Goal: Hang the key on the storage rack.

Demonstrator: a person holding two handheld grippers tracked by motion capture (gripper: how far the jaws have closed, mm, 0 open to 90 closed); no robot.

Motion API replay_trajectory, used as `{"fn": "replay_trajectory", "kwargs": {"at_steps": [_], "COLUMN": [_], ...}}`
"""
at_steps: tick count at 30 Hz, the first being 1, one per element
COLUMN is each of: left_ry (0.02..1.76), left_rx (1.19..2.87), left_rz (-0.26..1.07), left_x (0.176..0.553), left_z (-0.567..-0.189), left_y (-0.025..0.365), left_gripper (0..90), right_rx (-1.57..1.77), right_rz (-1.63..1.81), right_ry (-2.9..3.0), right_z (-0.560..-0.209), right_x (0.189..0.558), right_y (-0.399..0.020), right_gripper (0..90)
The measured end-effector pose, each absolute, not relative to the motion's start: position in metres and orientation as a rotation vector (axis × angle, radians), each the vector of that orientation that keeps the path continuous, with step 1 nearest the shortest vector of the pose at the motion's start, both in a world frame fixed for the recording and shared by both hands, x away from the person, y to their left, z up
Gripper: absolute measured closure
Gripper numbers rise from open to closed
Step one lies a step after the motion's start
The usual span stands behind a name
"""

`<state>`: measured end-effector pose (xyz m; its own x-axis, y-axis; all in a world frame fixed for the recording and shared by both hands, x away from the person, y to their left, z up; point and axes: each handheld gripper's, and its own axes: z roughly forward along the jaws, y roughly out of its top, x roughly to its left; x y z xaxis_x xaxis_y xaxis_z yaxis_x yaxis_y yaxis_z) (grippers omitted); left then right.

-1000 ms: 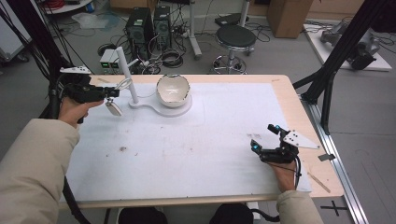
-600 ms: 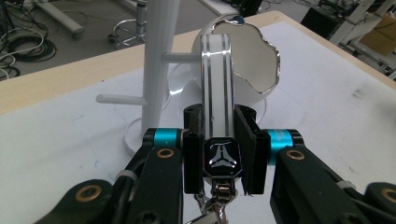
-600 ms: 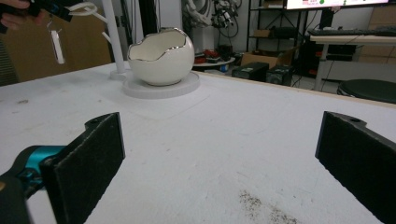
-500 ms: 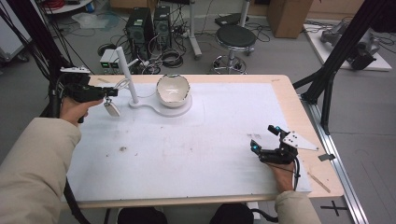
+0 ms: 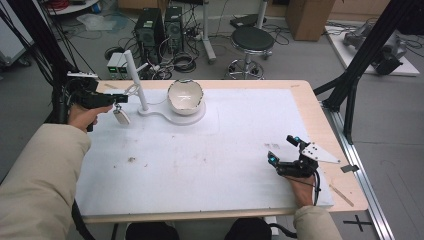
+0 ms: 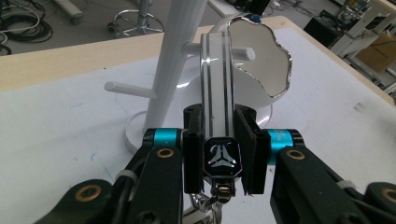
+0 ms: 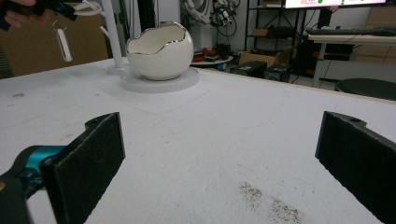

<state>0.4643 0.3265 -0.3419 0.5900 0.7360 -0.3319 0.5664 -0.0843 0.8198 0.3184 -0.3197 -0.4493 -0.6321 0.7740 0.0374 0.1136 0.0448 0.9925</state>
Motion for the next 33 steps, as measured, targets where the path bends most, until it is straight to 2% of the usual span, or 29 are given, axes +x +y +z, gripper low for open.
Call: {"fn": "replay_trajectory", "kwargs": {"at_steps": [11,14,16,20,22,23,28,30,33], "left_ry": [1.09,1.105,1.038,0.952,0.917,0.911,0.916,0.914,0.895], "left_rx": [1.736,1.761,1.803,1.787,1.706,1.676,1.652,1.628,1.569], "left_rz": [0.183,0.177,0.229,0.295,0.374,0.403,0.441,0.451,0.469], "left_x": [0.469,0.468,0.466,0.458,0.448,0.444,0.421,0.41,0.393], "left_z": [-0.354,-0.355,-0.355,-0.35,-0.35,-0.35,-0.352,-0.352,-0.353], "left_y": [0.324,0.322,0.32,0.317,0.317,0.318,0.325,0.327,0.33], "left_gripper": [73.5,70.3,57.5,43.6,43.2,39.4,22.8,11.8,1.7], "right_rx": [0.898,0.898,0.898,0.898,0.891,0.891,0.895,0.885,0.894], "right_rz": [1.624,1.627,1.625,1.615,1.609,1.606,1.601,1.6,1.601], "right_ry": [1.787,1.786,1.786,1.791,1.792,1.793,1.791,1.791,1.789], "right_z": [-0.45,-0.45,-0.45,-0.45,-0.45,-0.45,-0.45,-0.45,-0.45], "right_x": [0.318,0.318,0.318,0.318,0.318,0.317,0.317,0.317,0.318], "right_y": [-0.32,-0.32,-0.32,-0.319,-0.318,-0.318,-0.317,-0.317,-0.318], "right_gripper": [0.5,0.5,0.5,0.5,0.5,0.5,0.5,0.5,0.5]}}
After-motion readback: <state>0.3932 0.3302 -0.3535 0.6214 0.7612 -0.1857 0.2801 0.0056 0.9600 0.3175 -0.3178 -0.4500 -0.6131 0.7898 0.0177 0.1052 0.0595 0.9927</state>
